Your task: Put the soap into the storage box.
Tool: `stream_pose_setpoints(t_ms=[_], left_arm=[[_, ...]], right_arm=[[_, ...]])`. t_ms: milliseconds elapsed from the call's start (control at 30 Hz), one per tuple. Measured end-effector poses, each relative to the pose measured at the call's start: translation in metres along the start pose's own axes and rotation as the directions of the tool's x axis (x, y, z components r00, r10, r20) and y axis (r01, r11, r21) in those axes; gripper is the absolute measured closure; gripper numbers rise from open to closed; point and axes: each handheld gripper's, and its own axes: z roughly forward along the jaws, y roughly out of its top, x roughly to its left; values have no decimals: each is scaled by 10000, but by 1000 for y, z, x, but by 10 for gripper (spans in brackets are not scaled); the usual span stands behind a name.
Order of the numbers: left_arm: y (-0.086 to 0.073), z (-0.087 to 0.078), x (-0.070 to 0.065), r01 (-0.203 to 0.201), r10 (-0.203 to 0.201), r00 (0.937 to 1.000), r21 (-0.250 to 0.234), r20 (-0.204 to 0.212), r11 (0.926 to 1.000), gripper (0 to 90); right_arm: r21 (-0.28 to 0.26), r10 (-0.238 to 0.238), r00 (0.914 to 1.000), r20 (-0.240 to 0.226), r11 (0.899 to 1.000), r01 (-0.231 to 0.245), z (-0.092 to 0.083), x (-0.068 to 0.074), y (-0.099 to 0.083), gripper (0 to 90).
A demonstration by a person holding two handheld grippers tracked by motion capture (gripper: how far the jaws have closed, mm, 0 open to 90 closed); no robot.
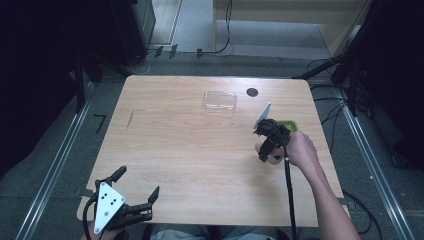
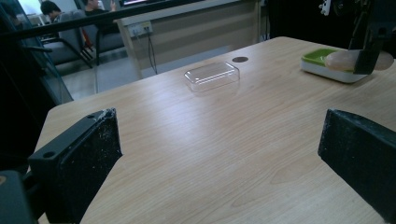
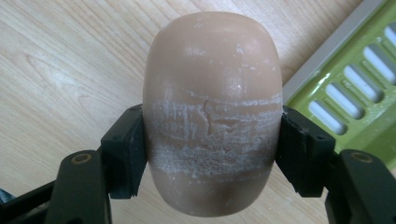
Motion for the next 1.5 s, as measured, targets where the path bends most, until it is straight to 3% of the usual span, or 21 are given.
stream_pose_setpoints(t_ms=[1500], left_arm=[[-1,-2,1,19,-18,9999,59,-121,10000,0]], right_arm=[[-358,497,9988,-45,9981,-498,-12,-36,4,337]])
